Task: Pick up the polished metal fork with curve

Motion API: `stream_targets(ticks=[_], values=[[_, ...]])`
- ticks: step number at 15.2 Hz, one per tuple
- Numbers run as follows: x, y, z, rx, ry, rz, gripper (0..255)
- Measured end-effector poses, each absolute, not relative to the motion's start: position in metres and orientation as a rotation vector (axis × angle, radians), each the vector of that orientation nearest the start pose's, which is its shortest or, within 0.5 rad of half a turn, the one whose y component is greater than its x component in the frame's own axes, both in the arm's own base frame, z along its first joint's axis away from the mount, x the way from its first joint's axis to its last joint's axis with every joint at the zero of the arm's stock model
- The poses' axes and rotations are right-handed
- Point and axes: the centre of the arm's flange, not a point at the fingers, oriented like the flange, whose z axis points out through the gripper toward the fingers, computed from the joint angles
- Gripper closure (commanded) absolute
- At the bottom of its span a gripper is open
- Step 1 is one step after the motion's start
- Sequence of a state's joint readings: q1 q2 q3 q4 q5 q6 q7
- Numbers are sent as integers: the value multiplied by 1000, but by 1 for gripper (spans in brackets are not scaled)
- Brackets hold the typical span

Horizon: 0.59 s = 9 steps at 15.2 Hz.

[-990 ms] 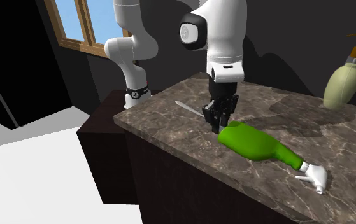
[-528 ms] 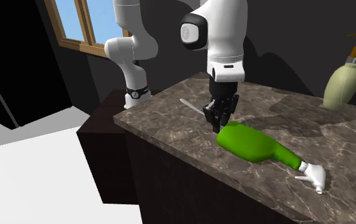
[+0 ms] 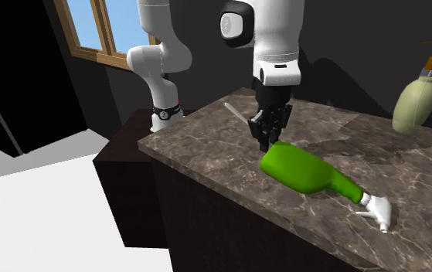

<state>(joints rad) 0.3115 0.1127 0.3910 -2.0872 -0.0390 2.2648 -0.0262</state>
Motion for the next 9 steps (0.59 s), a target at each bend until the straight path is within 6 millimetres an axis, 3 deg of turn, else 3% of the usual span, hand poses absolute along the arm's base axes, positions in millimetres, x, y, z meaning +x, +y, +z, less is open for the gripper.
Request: stream_targets(ticks=[9], values=[[438,365,428,-2889,-1135,-102,255]])
